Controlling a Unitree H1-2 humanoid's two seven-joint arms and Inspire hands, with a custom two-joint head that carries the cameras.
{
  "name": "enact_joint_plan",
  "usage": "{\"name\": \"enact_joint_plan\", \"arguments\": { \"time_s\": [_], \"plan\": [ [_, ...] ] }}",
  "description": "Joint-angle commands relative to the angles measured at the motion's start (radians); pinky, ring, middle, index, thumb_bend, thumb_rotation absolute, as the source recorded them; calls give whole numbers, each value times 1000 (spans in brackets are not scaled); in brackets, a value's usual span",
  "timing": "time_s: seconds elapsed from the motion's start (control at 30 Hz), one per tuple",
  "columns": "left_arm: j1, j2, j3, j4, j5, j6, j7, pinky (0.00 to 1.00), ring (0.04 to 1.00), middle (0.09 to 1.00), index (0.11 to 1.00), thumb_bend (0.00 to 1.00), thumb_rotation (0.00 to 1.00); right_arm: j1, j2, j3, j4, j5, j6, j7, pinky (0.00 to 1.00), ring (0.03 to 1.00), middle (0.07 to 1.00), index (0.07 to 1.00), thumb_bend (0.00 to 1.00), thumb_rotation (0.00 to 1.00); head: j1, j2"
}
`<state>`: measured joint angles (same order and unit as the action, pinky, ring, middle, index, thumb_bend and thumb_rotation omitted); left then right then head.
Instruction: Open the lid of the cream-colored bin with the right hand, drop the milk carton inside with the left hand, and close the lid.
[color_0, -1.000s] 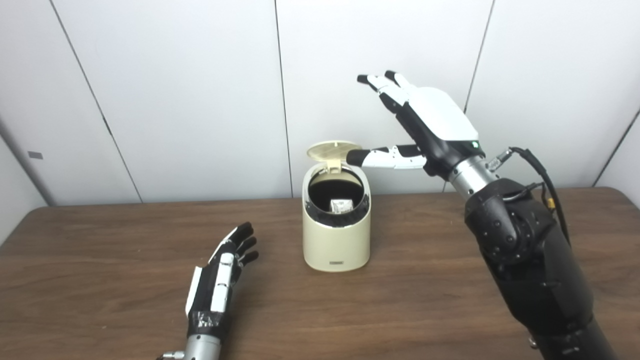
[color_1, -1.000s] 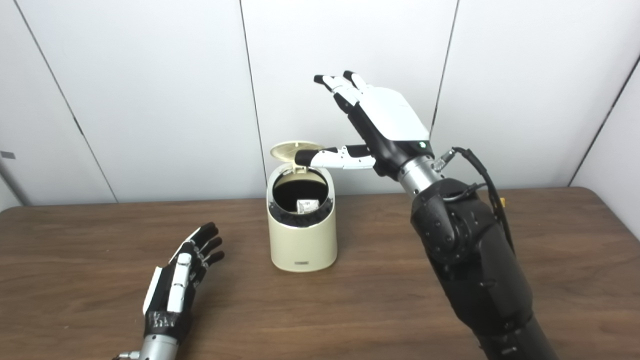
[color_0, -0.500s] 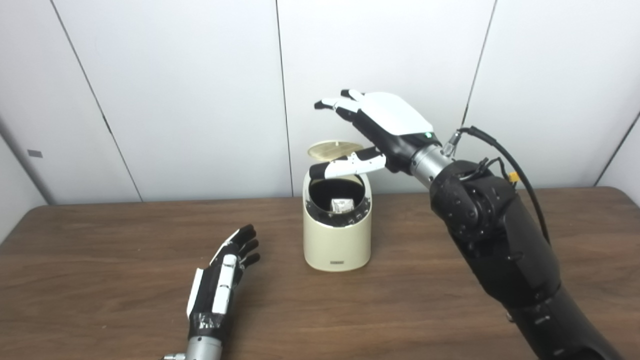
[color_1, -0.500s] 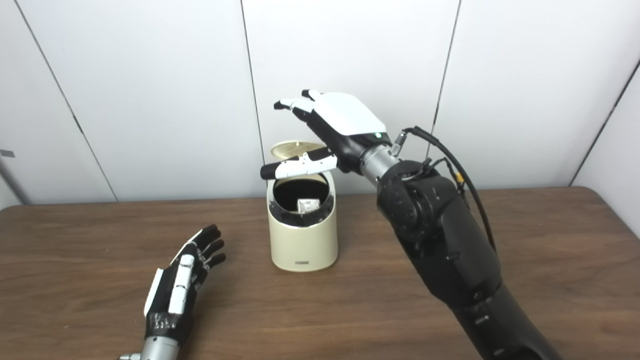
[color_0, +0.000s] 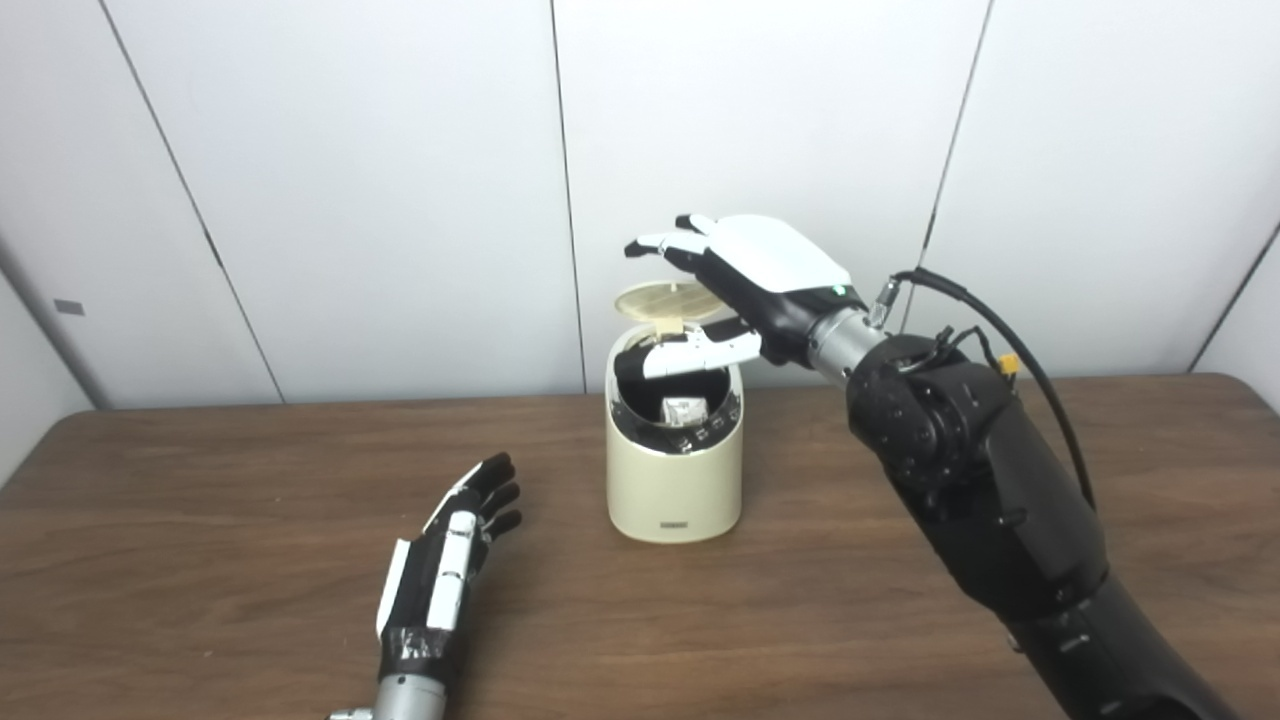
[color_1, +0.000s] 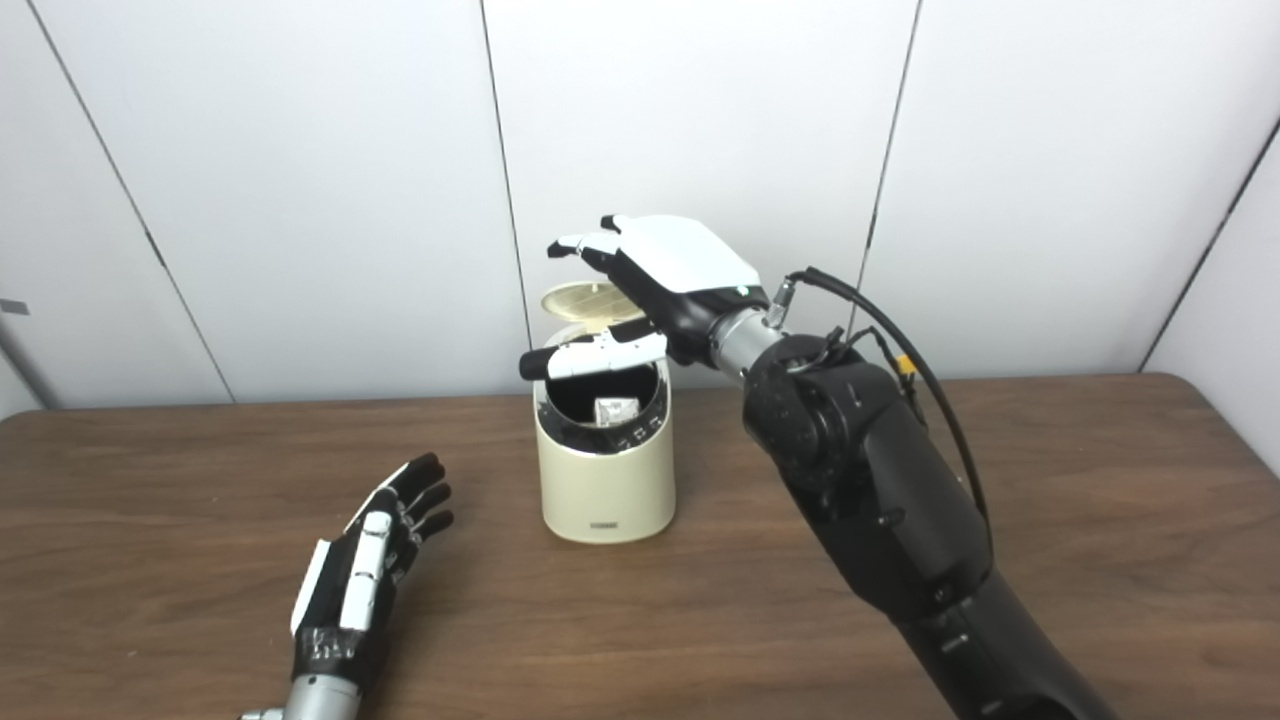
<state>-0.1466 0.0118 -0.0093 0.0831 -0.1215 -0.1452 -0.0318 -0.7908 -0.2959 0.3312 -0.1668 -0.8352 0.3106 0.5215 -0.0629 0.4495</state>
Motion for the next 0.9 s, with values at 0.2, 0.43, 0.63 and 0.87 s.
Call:
{"name": "enact_joint_plan", "arguments": {
  "time_s": [0.2,0.43,0.63,0.87],
  "plan": [
    [-4,-1,4,-31,-3,-8,-16,841,875,880,884,474,870,0,-6,-26,-39,3,4,-14,998,970,860,847,898,946,-2,7],
    [1,1,6,-39,17,-16,-11,824,865,873,874,480,879,51,-7,-29,-64,5,-15,-33,961,941,831,824,885,925,-5,12],
    [3,1,12,-48,5,-6,-16,814,863,873,876,455,884,95,2,-37,-105,12,20,0,999,958,842,834,882,927,-9,20],
    [3,-2,13,-59,7,11,-14,815,859,867,872,469,863,139,-9,-34,-120,10,9,-4,972,955,830,830,890,969,-10,29]
  ]
}}
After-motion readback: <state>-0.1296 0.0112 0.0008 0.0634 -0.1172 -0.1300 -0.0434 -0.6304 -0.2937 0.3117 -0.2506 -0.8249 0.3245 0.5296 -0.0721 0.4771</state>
